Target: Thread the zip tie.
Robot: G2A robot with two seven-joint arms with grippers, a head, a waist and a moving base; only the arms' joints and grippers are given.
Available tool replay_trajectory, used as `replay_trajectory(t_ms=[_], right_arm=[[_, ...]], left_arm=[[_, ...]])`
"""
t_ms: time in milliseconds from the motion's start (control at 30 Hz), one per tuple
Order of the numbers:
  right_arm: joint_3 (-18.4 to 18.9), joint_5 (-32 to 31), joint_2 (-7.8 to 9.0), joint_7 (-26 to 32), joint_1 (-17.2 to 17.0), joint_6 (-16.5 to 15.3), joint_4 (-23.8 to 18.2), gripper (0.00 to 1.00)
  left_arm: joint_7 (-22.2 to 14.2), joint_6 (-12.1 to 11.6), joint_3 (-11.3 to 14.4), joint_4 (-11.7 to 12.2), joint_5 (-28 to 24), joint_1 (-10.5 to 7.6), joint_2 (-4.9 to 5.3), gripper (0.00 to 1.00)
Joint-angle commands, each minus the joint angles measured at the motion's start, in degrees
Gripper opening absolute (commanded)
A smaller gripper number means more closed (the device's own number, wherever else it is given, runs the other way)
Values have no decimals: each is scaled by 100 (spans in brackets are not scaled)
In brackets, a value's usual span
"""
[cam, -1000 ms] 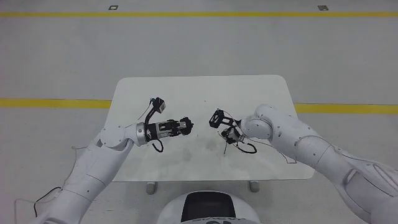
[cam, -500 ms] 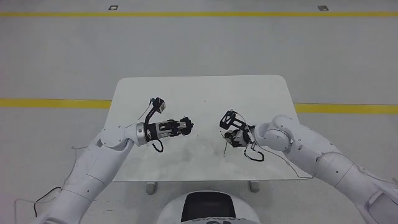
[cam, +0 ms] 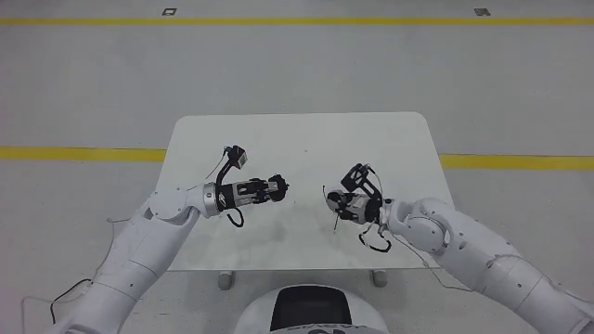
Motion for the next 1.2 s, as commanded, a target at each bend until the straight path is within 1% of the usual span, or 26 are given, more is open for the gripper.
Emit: replay_trajectory(t_ms=[0, 67, 167, 233, 1167], right_arm=[[37, -58, 74, -650, -284, 0, -81, 0], [32, -161, 146, -1141, -516, 0, -130, 0], [-79, -267, 217, -1664, -731, 0, -153, 0], [-226, -274, 239, -1644, -769, 0, -256, 0], [-223, -269, 236, -1656, -775, 10, -260, 0]], left_arm=[[0, 0, 0, 0, 0, 0, 0, 0], [0, 0, 0, 0, 0, 0, 0, 0], [0, 0, 0, 0, 0, 0, 0, 0], [0, 0, 0, 0, 0, 0, 0, 0], [0, 0, 0, 0, 0, 0, 0, 0]])
